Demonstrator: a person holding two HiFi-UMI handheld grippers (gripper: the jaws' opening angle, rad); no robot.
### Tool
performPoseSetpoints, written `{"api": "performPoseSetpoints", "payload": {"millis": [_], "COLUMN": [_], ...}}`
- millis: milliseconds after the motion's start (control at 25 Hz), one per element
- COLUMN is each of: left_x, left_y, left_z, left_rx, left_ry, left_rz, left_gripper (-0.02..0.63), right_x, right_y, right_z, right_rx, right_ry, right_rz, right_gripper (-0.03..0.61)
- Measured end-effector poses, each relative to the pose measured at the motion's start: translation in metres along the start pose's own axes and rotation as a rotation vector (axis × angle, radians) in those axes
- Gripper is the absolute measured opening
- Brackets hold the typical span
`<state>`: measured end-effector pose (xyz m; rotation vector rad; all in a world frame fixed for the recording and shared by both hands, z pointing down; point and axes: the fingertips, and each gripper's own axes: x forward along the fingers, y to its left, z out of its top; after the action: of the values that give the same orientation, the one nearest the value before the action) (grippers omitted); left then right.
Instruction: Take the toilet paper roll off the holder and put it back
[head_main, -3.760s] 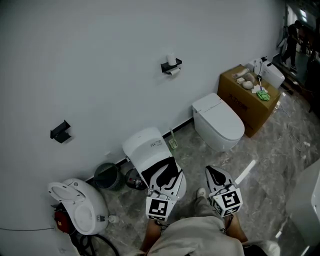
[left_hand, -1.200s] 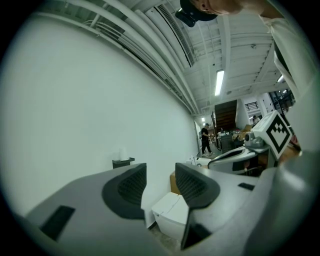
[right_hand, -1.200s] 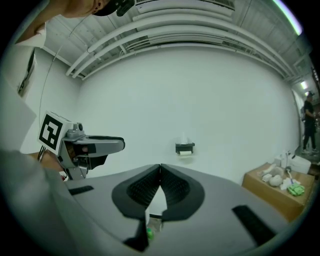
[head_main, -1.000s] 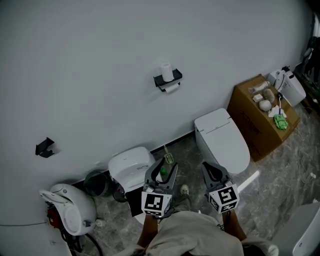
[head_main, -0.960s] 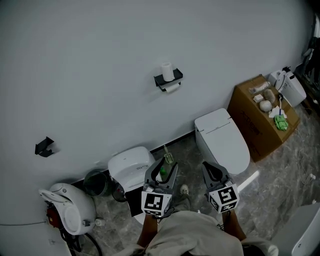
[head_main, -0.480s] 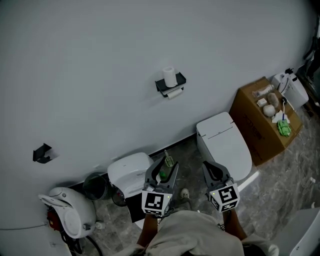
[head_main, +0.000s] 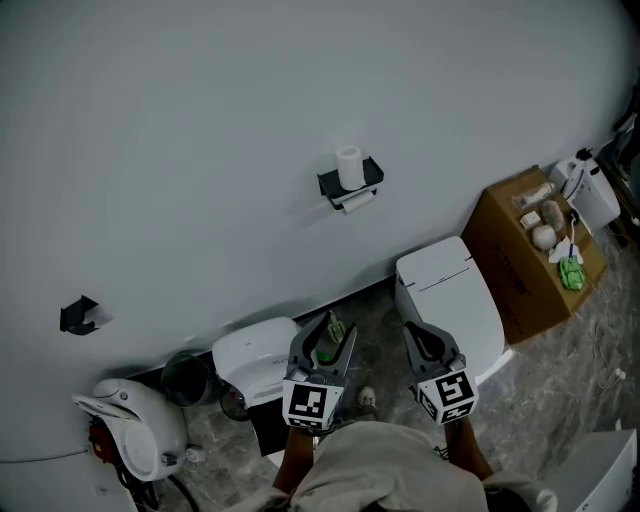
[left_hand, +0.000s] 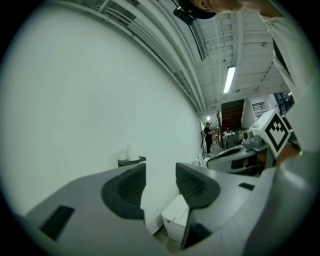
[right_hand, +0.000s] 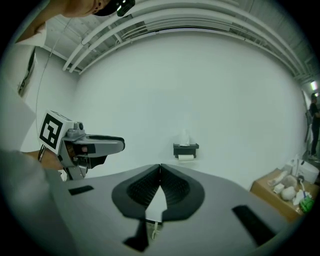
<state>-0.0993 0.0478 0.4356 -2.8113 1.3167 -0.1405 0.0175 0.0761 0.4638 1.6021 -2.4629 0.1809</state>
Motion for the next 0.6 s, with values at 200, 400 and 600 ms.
{"api": "performPoseSetpoints", "payload": {"millis": [200, 400, 600], "left_x": [0.021, 0.043, 0.058], "left_y": [0.016, 0.030, 0.042], "left_z": [0.002, -0.001, -0.008], "left_rx": [0.002, -0.016, -0.038], "left_ry": [-0.010, -0.006, -0.003], "left_rz": [0.002, -0.007, -0.008], "left_gripper": [0.193, 0.195, 0.195], "right_x": [0.021, 0.042, 0.058], "right_y": [-0.013, -0.025, -0.033], "right_z": [0.006, 0.009, 0.013], "right_rx": [-0.006, -0.021, -0.038], "right_ry": [0.005, 0.022, 0.036], "right_rz": [-0.007, -0.011, -0.016], "right_gripper": [-0.003, -0.003, -0.003]}}
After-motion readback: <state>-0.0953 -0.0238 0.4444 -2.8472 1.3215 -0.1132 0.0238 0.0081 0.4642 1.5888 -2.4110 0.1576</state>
